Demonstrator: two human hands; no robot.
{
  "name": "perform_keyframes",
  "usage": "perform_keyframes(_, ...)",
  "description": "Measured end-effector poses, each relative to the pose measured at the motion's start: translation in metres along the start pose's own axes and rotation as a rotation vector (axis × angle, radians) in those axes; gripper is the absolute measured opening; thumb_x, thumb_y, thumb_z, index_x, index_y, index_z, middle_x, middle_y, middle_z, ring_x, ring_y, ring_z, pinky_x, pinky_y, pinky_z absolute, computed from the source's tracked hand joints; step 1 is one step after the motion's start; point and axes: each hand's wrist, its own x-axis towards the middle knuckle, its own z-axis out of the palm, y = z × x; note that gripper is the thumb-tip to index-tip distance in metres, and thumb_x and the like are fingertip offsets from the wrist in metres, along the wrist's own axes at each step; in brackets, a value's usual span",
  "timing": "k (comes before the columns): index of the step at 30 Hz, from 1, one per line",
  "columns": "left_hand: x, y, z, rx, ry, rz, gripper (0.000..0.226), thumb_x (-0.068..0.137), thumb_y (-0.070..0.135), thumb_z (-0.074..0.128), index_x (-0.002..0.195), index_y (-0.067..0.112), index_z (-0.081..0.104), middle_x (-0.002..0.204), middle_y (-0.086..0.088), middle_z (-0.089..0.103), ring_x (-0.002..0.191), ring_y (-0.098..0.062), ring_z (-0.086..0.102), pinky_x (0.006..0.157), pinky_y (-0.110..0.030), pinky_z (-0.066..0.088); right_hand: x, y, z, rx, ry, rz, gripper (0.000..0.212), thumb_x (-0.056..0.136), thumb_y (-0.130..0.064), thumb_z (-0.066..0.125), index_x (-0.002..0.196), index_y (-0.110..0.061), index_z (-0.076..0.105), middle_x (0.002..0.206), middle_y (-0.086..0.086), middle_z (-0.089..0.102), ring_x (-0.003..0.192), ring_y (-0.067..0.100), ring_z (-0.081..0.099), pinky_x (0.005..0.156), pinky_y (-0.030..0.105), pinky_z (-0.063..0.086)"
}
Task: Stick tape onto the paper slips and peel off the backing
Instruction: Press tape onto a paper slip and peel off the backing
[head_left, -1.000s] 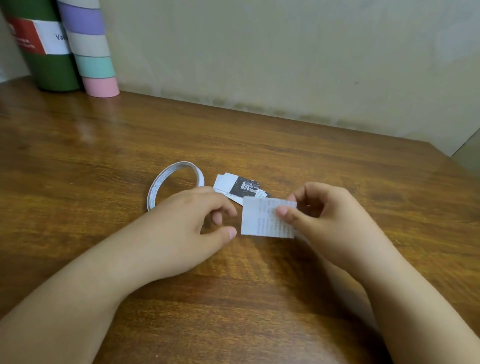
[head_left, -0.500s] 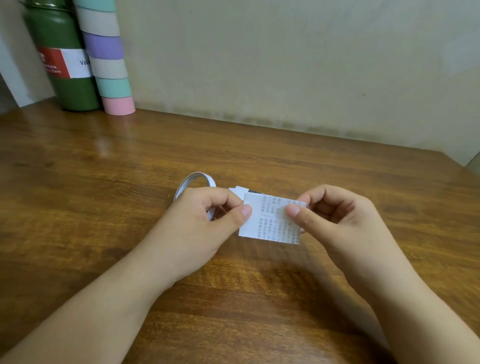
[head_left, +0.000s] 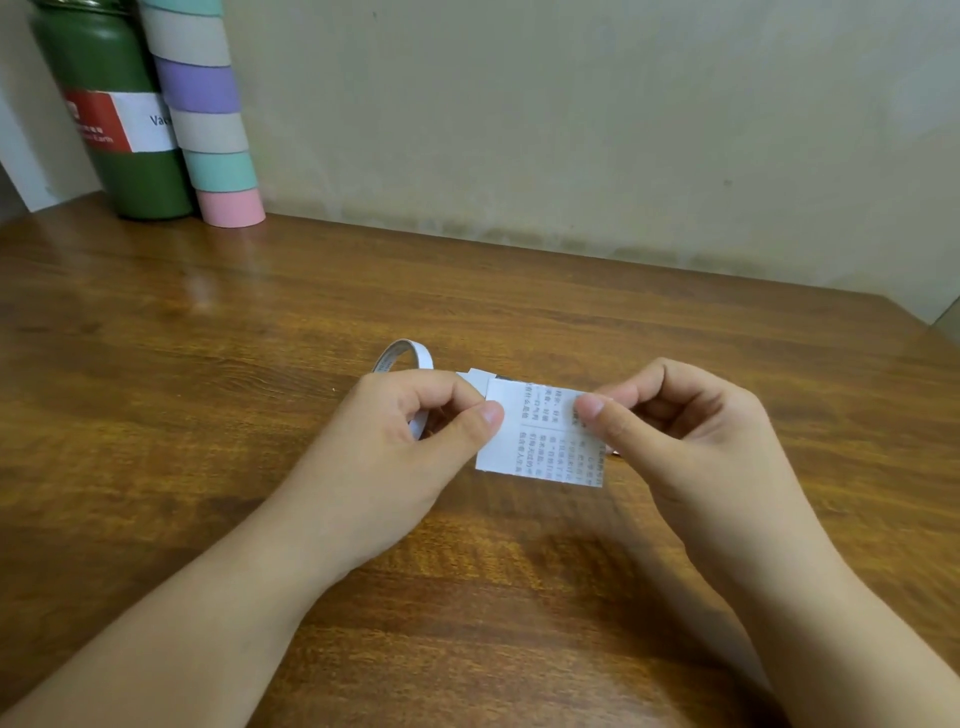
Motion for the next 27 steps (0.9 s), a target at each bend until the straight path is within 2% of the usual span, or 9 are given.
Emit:
perform_keyframes(5,0.0006,-0.0014,0.0013,0.008,0.008,0.015,0.027,0.087,0.022,0.064,0.062,0.014,0.063,0.050,0.016,0.046,0.051,0.000,0.041,0.053,-0.007,0.032,-0.0017,0.0007,0.0018,-0.014,0.041,-0.013,0.018,0.074,-0.011,0.075,0.067,-0.002,0.062,0.073,0.016,0.068,0.064,0.013,0.057,0.059,0.023,0.046)
perform_keyframes(8,0.0007,-0.0041,0.0012,0.006,0.014,0.027,0.022,0.082,0.034,0.061,0.066,0.018,0.064,0.053,0.015,0.047,0.054,0.000,0.042,0.055,-0.007,0.032,-0.0033,0.0003,0.0027,-0.031,0.070,-0.042,0.018,0.074,-0.013,0.076,0.064,-0.008,0.061,0.073,0.011,0.069,0.066,0.013,0.061,0.061,0.027,0.050)
perform_keyframes(11,0.0007,-0.0053,0.0013,0.011,0.027,0.043,0.021,0.080,0.036,0.059,0.067,0.019,0.063,0.054,0.014,0.046,0.055,0.000,0.040,0.055,-0.009,0.033,-0.0045,-0.0009,0.0033,-0.052,0.084,-0.063,0.019,0.073,-0.015,0.076,0.063,-0.010,0.061,0.073,0.007,0.071,0.066,0.014,0.062,0.063,0.030,0.051)
perform_keyframes(20,0.0003,-0.0042,0.0037,0.016,0.044,0.058,0.027,0.084,0.038,0.062,0.069,0.016,0.061,0.048,0.015,0.038,0.050,-0.002,0.035,0.050,-0.009,0.029,-0.0048,-0.0015,0.0040,-0.053,0.076,-0.079,0.020,0.075,-0.015,0.074,0.066,-0.004,0.060,0.068,0.012,0.067,0.061,0.011,0.056,0.056,0.021,0.045)
perform_keyframes(24,0.0003,-0.0052,0.0040,0.022,0.046,0.047,0.028,0.084,0.040,0.064,0.069,0.016,0.061,0.050,0.014,0.040,0.051,-0.002,0.036,0.050,-0.010,0.030,-0.0027,0.0004,0.0032,0.019,0.076,-0.076,0.019,0.075,-0.010,0.074,0.077,-0.014,0.056,0.061,0.002,0.063,0.062,0.010,0.059,0.058,0.017,0.048)
perform_keyframes(27,0.0000,-0.0066,0.0042,0.080,0.052,0.034,0.025,0.088,0.033,0.063,0.068,0.018,0.062,0.053,0.010,0.045,0.052,-0.005,0.038,0.051,-0.012,0.032,-0.0013,0.0008,0.0022,0.058,0.070,-0.046,0.023,0.080,-0.007,0.070,0.087,-0.018,0.050,0.061,0.000,0.066,0.062,0.008,0.062,0.060,0.016,0.048)
